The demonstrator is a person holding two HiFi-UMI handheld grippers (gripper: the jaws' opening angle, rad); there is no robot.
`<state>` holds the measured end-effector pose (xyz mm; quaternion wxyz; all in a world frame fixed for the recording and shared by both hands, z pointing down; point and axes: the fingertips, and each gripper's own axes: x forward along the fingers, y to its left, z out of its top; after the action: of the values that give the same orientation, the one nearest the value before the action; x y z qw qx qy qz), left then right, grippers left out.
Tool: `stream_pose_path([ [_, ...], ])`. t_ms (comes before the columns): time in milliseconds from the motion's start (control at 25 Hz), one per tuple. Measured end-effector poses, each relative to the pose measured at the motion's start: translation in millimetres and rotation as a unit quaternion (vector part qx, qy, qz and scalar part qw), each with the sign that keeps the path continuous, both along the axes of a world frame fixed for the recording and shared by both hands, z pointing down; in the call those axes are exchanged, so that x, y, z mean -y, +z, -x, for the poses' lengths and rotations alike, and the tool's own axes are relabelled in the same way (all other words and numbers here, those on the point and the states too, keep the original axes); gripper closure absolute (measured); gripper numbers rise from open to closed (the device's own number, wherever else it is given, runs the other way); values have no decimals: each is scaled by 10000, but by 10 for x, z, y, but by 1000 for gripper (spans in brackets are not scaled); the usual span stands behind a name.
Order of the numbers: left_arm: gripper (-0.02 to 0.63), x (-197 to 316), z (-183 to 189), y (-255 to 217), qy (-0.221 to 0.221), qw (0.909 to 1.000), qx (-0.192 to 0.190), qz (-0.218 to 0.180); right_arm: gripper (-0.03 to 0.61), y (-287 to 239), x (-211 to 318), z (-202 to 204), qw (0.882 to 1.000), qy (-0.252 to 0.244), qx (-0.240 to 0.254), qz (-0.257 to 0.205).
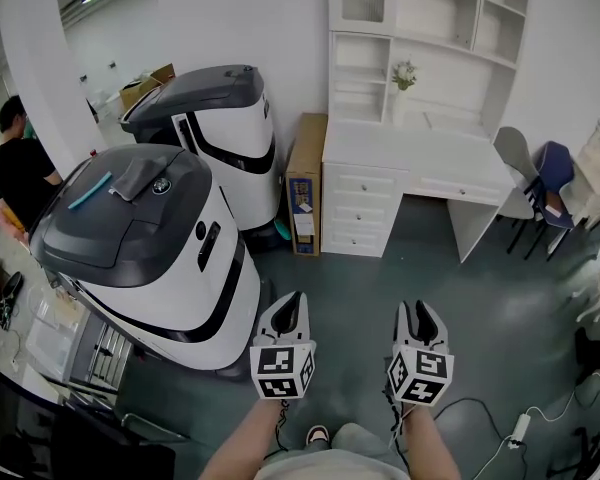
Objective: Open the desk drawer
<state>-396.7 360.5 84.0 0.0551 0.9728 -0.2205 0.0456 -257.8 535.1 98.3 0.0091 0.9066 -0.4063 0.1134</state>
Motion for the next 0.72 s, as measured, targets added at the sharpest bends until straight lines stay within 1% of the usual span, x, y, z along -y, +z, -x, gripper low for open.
stream_pose_path([
  [160,597,109,-83,98,-12,9999,41,117,449,103,30,-82,9999,71,99,82],
  [360,597,318,-317,218,-26,9997,132,179,451,219,175,-366,9996,172,208,112],
  [560,597,574,-753,261,-98,9997,141,188,453,243,440,-831,9997,108,192,115],
  [720,597,808,-1166,256,-181,9995,161,192,456,244,697,-1286,9996,30,233,149],
])
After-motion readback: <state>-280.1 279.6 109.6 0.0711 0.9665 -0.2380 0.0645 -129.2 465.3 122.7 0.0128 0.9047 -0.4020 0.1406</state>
